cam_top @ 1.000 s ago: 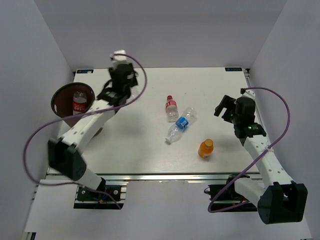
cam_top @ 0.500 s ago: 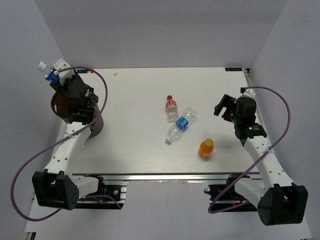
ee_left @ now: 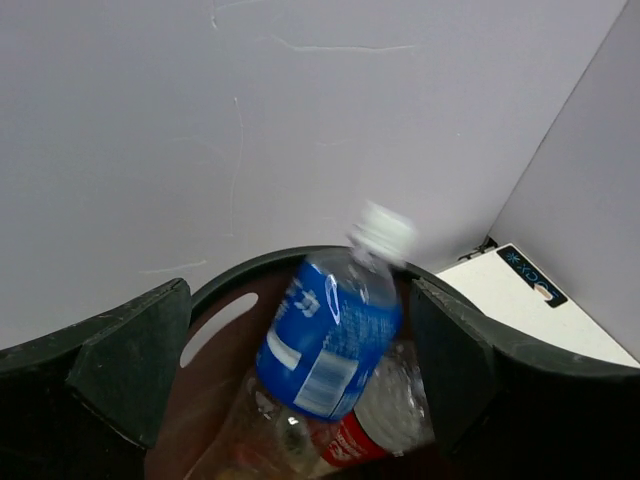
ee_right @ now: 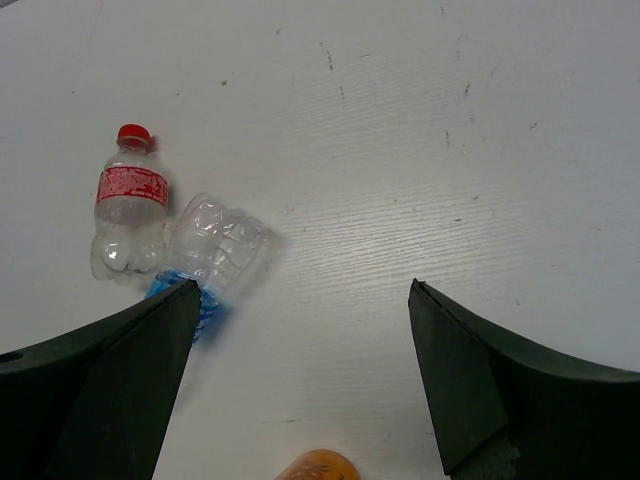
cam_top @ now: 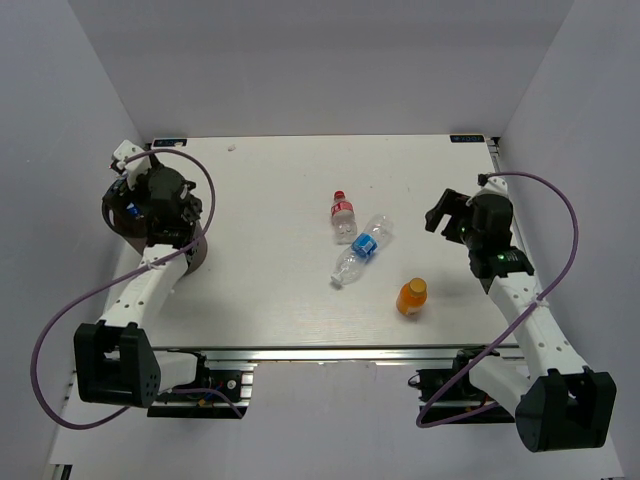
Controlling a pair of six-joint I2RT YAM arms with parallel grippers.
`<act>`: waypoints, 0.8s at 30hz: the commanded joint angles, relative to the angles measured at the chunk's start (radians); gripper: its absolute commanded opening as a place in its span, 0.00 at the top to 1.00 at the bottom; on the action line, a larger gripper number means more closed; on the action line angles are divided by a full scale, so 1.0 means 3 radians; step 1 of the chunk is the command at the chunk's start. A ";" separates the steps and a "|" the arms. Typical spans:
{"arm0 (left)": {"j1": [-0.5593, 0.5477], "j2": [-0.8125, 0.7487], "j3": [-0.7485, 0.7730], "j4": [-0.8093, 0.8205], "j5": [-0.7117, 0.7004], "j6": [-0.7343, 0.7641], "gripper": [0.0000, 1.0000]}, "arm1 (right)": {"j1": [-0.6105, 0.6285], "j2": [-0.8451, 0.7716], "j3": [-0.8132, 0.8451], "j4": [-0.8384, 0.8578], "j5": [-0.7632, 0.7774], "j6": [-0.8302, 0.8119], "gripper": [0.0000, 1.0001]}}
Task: Put the plastic bottles in the bin
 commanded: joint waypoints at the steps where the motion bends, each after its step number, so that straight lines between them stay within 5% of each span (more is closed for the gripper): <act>1: 0.0005 -0.0017 0.0298 -0.0448 -0.0035 -0.0347 0.02 | 0.0000 -0.0119 0.0029 0.0115 -0.0229 -0.0102 0.11; 4: 0.0005 -0.0053 0.0584 -0.1301 0.0490 -0.0843 0.02 | 0.0107 -0.0135 0.0167 -0.0176 -0.0265 -0.0194 0.11; 7: 0.0000 -0.0083 0.1060 -0.2248 0.1960 -0.1227 0.02 | 0.0495 -0.0145 0.0234 -0.0499 0.0179 -0.0235 0.11; 8: -0.0005 -0.0109 0.1116 -0.2335 0.2840 -0.1309 0.02 | 0.0754 -0.0135 0.0234 -0.0575 0.0443 -0.0245 0.11; 11: -0.0117 -0.0293 0.0903 -0.2010 0.4148 -0.1432 0.02 | 0.1174 -0.0049 0.0275 -0.0938 0.0925 -0.0174 0.11; 18: -0.0868 -0.0258 0.0611 -0.2080 0.4082 -0.1432 0.02 | 0.1488 0.0029 0.0188 -0.1450 0.1198 0.0266 0.10; 24: -0.1027 -0.0022 0.0371 -0.2106 0.4143 -0.1483 0.02 | 0.1708 -0.0012 0.0116 -0.1706 0.1064 0.0414 0.11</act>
